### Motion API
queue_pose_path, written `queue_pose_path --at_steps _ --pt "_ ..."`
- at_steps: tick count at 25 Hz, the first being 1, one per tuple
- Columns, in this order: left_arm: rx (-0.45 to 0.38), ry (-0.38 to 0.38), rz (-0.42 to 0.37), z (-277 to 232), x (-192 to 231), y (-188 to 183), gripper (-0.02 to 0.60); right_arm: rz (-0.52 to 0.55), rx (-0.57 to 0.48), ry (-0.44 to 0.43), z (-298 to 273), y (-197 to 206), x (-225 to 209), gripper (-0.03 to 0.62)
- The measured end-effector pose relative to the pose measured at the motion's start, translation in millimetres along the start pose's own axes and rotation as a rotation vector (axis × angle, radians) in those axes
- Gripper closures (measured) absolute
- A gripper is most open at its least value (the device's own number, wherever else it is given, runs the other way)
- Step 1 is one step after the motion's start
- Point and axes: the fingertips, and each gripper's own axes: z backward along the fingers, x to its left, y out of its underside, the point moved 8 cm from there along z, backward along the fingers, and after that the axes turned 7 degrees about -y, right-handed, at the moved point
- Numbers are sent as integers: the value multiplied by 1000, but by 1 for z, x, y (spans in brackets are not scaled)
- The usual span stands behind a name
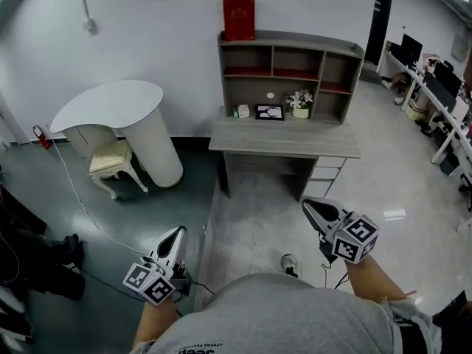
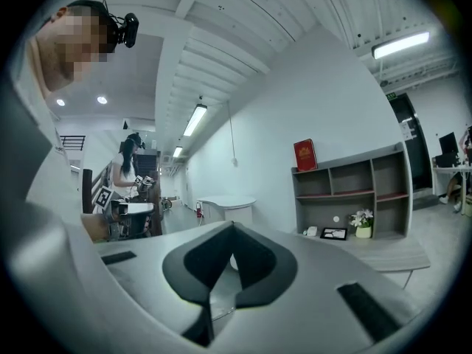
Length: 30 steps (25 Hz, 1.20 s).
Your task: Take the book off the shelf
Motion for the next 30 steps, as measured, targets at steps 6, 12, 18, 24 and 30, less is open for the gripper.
queue_pose_path --at_steps 6,12,18,24,30 --pt "3 -43 -34 -75 -1 12 560 -11 -1 -59 -25 7 -94 576" --pt "-24 -89 -26 -207 -15 20 560 -22 -13 -108 -48 -15 -232 576" --pt "-38 -64 -38 -334 -43 20 560 6 -21 -114 -44 -38 -348 576" --pt "-35 -38 -51 -420 -58 21 560 19 -23 -104 -39 -47 -423 576" --pt "-17 -29 -42 -468 -62 27 560 23 -29 -86 -34 -55 -465 575"
